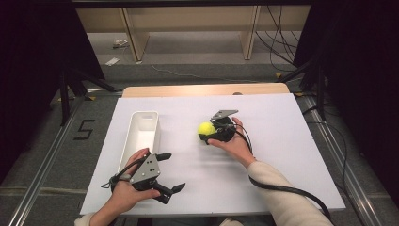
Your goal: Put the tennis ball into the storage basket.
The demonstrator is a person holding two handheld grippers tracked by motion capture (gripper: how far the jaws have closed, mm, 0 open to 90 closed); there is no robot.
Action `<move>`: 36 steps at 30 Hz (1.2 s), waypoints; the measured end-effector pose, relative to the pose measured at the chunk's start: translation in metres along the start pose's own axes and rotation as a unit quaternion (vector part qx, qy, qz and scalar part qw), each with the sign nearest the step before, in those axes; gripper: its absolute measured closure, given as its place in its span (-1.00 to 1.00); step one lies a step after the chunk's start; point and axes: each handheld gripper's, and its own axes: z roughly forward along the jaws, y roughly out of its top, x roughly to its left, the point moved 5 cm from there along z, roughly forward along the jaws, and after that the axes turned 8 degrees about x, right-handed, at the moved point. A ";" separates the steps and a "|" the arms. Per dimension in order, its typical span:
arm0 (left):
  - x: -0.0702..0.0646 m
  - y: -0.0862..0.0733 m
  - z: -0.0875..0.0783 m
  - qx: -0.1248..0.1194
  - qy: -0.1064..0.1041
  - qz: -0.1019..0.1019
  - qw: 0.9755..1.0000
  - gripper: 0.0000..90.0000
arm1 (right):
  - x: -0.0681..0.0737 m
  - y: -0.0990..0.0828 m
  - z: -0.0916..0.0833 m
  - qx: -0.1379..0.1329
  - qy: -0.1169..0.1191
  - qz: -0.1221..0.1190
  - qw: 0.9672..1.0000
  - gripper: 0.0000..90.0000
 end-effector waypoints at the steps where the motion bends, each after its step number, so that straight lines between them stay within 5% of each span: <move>1: 0.000 0.000 0.000 0.000 0.000 0.000 1.000 -1.00 | 0.000 0.000 0.000 0.000 0.000 0.000 1.000 -0.65; 21: 0.000 0.000 0.000 0.001 0.000 0.001 1.000 -1.00 | -0.002 0.001 0.012 0.016 0.005 -0.005 1.000 -0.64; 25: 0.000 0.000 0.000 0.001 0.000 0.001 1.000 -1.00 | -0.002 0.000 0.014 0.015 0.015 -0.002 1.000 -0.45; 36: 0.000 0.000 -0.001 0.002 0.000 0.002 1.000 -1.00 | 0.000 0.000 0.015 0.010 0.015 -0.002 1.000 -0.42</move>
